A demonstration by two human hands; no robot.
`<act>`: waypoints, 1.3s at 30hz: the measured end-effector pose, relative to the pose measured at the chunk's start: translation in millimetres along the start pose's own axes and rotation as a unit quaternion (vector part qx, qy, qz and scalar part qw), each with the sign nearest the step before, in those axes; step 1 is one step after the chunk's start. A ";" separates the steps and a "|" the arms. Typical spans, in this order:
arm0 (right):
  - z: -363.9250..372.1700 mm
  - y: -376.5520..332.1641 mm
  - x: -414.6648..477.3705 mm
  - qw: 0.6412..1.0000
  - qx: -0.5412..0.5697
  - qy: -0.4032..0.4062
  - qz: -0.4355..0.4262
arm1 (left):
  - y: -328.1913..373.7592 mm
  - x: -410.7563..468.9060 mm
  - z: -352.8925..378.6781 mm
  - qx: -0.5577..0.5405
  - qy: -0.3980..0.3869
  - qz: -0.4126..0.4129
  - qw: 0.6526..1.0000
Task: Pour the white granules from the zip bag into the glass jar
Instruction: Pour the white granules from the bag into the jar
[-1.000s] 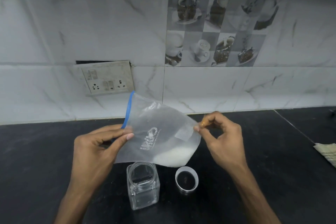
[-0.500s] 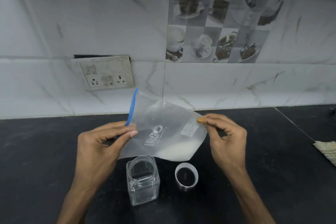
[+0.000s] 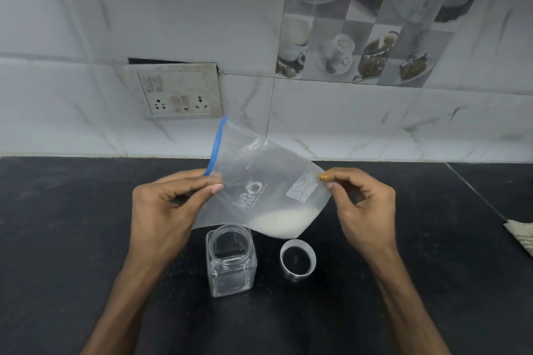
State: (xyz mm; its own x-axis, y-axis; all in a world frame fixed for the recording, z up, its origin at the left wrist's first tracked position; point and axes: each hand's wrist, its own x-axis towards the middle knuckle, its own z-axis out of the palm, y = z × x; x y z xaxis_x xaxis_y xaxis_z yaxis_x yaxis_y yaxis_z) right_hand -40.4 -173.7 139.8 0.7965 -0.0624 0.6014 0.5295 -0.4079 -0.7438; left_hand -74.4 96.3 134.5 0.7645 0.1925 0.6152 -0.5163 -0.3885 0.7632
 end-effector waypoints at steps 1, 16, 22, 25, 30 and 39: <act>-2.1 -0.5 1.0 0.999 0.026 -0.015 0.031 | -0.3 0.7 -0.5 0.000 0.003 0.002 1.000; 1.1 12.7 -3.1 0.963 0.168 0.007 0.209 | -6.4 -6.6 14.0 -0.017 -0.017 -0.011 1.000; -1.3 13.3 -0.2 0.966 0.135 0.081 0.203 | -12.5 -12.0 19.2 -0.035 -0.020 -0.040 0.998; -3.9 13.1 2.8 0.976 0.106 0.098 0.162 | -14.7 -15.3 21.6 -0.039 -0.022 -0.057 0.997; -5.3 12.0 2.5 0.991 0.040 0.072 0.108 | -17.6 -19.5 26.9 -0.068 -0.021 -0.089 0.993; -7.1 9.0 -8.5 0.993 0.075 -0.018 0.094 | -39.2 -33.8 22.5 -0.053 -0.035 -0.135 0.989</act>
State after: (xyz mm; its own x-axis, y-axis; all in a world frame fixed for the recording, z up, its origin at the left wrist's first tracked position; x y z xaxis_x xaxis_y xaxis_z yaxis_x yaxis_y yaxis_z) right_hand -44.5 -183.3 130.1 0.8939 -0.0916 0.4388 0.4055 -0.2520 -0.8787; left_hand -71.3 84.8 79.3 0.9031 0.2118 0.3736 -0.3243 -0.2338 0.9166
